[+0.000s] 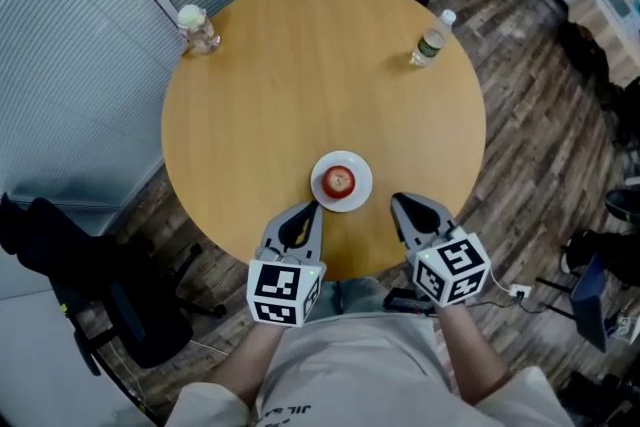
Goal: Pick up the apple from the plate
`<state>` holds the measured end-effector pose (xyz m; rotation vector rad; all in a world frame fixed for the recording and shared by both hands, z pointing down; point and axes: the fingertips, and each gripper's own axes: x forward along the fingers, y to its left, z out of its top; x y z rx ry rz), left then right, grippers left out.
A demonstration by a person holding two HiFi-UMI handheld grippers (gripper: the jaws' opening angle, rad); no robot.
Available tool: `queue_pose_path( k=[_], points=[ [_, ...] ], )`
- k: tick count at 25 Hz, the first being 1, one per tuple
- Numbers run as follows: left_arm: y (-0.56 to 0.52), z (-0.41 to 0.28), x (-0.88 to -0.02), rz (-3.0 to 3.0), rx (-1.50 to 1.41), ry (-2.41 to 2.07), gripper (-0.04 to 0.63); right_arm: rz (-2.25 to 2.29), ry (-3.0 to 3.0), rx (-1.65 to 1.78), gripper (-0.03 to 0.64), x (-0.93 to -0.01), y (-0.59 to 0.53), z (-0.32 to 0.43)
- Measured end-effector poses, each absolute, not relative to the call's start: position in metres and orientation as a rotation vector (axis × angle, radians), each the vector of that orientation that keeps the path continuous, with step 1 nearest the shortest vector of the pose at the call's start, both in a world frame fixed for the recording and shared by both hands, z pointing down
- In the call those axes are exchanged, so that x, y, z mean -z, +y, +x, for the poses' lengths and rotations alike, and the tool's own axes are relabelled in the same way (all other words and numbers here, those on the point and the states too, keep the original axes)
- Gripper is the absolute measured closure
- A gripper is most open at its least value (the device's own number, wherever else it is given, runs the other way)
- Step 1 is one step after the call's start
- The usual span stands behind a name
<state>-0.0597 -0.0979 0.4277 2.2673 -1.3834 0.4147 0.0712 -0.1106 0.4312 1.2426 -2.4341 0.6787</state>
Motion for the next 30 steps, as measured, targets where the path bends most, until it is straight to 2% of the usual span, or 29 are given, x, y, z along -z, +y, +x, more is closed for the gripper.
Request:
queue_pose_path(
  k=[21, 27, 30],
  points=[
    [-0.111, -0.050, -0.486, 2.227, -0.491, -1.340, 0.586, 1.175, -2.388, -0.779, 0.584, -0.486, -0.127, 0.064],
    [-0.111, -0.047, -0.502, 2.219, -0.523, -1.324, 0.568, 1.172, -2.376, -0.805, 0.584, -0.498, -0.130, 0.067],
    [-0.111, -0.043, -0.512, 2.227, -0.540, -1.306, 0.532, 1.167, -2.368, -0.819, 0.584, -0.505, -0.129, 0.068]
  ],
)
